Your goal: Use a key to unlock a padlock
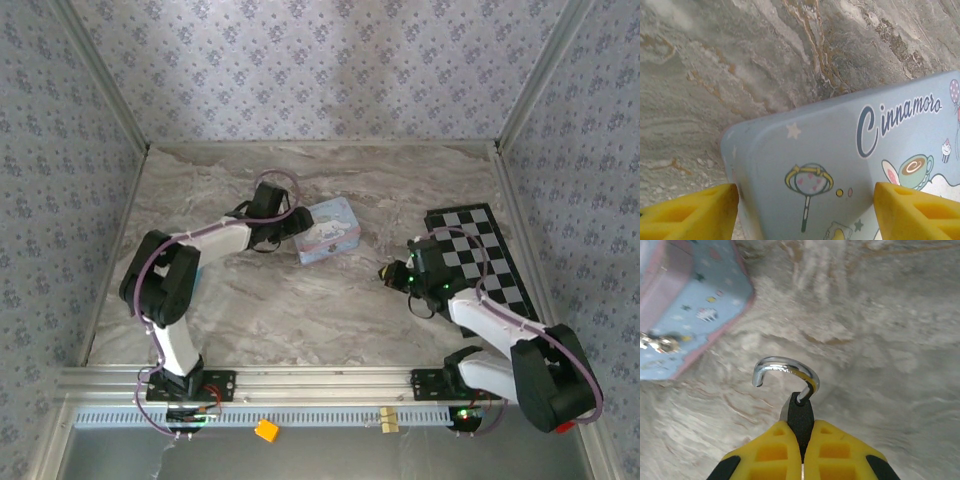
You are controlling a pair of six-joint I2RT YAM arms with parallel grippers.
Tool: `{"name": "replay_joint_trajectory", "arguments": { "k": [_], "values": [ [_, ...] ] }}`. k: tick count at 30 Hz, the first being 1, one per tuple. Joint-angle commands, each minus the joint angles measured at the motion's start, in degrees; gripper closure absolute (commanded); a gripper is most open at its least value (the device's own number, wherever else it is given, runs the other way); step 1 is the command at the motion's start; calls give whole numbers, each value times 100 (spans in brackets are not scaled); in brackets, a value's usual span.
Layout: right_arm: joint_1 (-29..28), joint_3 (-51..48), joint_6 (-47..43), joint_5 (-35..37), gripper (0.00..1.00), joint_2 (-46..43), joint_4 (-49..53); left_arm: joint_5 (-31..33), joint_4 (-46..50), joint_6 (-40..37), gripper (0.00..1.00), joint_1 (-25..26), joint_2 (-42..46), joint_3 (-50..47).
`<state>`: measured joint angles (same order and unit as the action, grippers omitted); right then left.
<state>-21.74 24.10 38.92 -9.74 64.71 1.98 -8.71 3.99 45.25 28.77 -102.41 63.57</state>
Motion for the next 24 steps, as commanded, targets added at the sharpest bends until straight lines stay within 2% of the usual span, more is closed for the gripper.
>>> {"name": "replay_joint_trajectory", "arguments": {
  "k": [1, 9, 16, 24],
  "values": [
    [193, 233, -665, -308, 100, -172, 1081, 130, 523, -447, 28, -135, 151, 219],
    [1121, 492, -1279, -511, 100, -346, 2130, 862, 697, -932, 20, -170, 1434, -499],
    [1163, 644, -1316, -845, 97, 344, 2106, 1173, 1, -1009, 17, -213, 2598, -1802],
    [1153, 873, -1284, -518, 92, 909, 2243, 1569, -544, -1124, 14, -293, 3661, -2830]
  ]
}}
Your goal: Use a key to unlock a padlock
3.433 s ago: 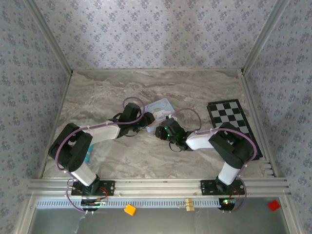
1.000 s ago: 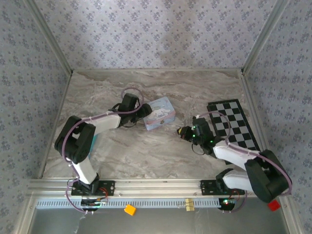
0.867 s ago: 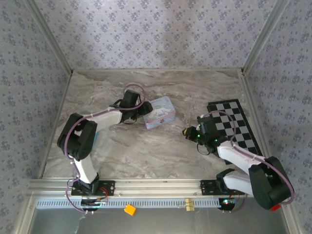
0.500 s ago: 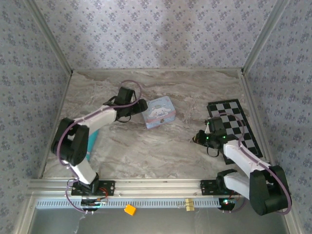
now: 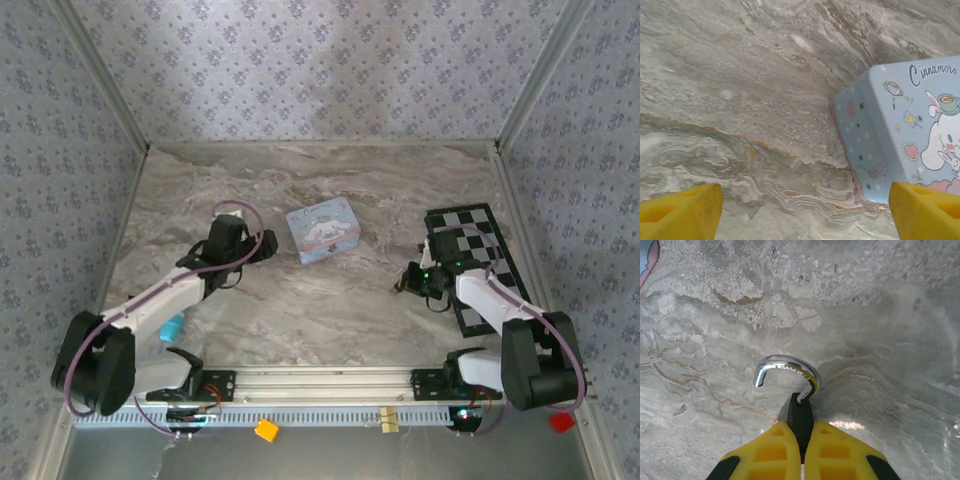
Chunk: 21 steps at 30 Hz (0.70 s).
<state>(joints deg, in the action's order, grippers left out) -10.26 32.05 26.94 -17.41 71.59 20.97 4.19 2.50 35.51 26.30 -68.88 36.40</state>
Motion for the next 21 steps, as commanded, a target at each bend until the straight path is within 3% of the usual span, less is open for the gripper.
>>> {"name": "replay_joint_trajectory", "arguments": {
  "k": [1, 12, 21],
  "values": [
    [6, 105, -84, 280, 92, 289, 372, 323, -408, -149, 14, -55, 388, -175],
    [-2, 170, -47, 571, 70, 73, 488, 477, -260, -114, 12, -335, 936, -446],
    [6, 259, -139, 756, 52, -729, 896, 639, -13, -217, 11, -492, 1202, -419]
  ]
}}
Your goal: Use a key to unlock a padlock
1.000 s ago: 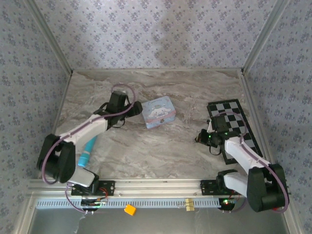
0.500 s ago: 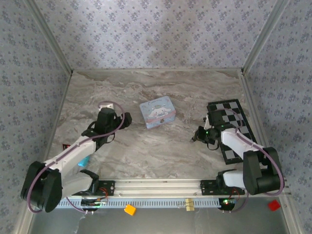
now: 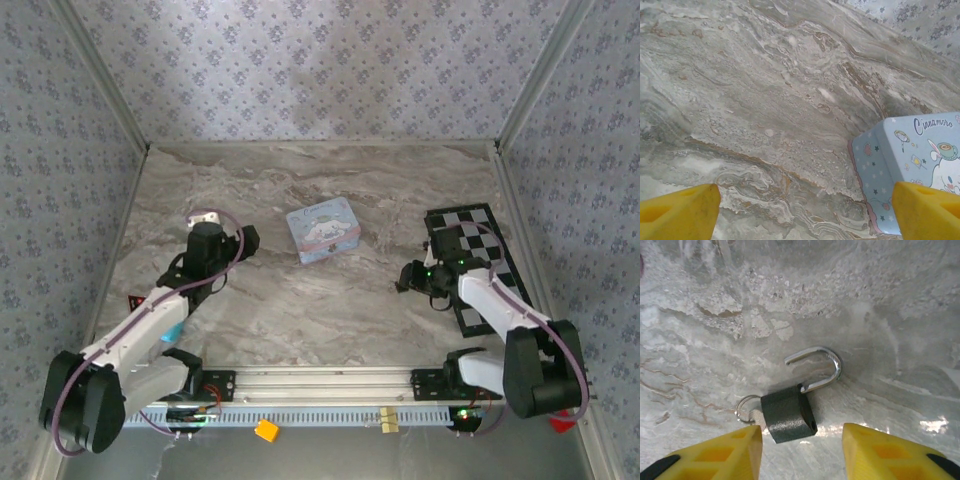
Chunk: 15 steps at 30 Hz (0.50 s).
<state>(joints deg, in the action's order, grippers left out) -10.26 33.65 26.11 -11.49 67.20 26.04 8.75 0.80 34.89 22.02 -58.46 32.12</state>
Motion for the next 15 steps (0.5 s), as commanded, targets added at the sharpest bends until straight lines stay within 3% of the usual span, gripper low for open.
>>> {"name": "replay_joint_trajectory", "arguments": {
  "k": [1, 5, 6, 9, 14, 15],
  "values": [
    [2, 138, -70, 177, 51, -463, 459, 273, 203, -179, 11, -65, 204, 21],
    [-20, 335, -77, 213, 46, -1232, 461, 729, 142, -512, 9, -66, 423, 5],
    [-37, 394, -172, 177, 43, -1407, 393, 864, -46, -747, 1, -66, 448, -56],
    [-39, 627, -479, 315, 40, -1728, 251, 1702, -117, -1156, 0, -69, 382, -17],
    [-31, 570, -797, 1620, 25, -2077, -417, 2902, -574, -1800, 0, -75, 320, -51],
    [-33, 363, -928, 1889, 18, -2149, -806, 3026, -787, -2049, 0, -90, 288, -108]
  ]
}}
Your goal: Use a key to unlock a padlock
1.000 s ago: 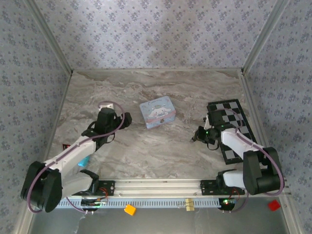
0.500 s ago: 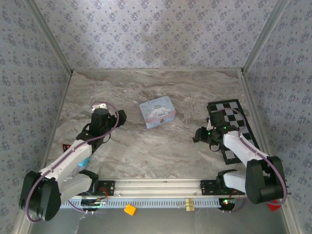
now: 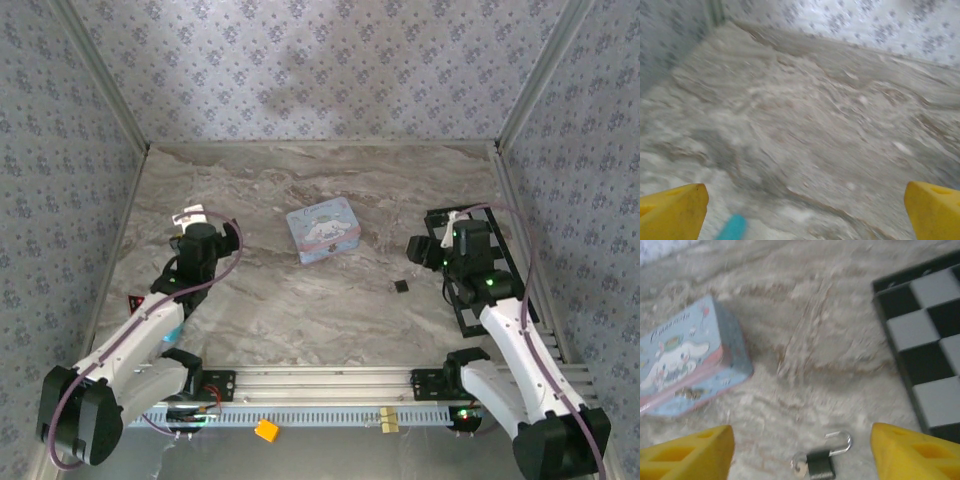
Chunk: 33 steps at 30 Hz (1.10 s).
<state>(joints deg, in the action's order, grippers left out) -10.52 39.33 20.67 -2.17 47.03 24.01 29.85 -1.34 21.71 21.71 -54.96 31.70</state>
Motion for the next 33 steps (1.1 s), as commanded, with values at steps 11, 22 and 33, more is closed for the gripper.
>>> {"name": "replay_joint_trajectory", "arguments": {
  "k": [11, 22, 33],
  "values": [
    [436, -1340, -1135, 2214, 1, 577, -2710, 885, -2992, -2251, 0, -701, -914, -1055],
    [346, -1870, -1889, 2495, 1, 1802, -4796, -849, -4521, -2434, 0, -1235, -2029, -1448],
    [203, -2249, -2509, 1975, 1, 2412, -6313, -1654, -5090, -2171, 0, -1787, -3261, -1109]
  ]
}}
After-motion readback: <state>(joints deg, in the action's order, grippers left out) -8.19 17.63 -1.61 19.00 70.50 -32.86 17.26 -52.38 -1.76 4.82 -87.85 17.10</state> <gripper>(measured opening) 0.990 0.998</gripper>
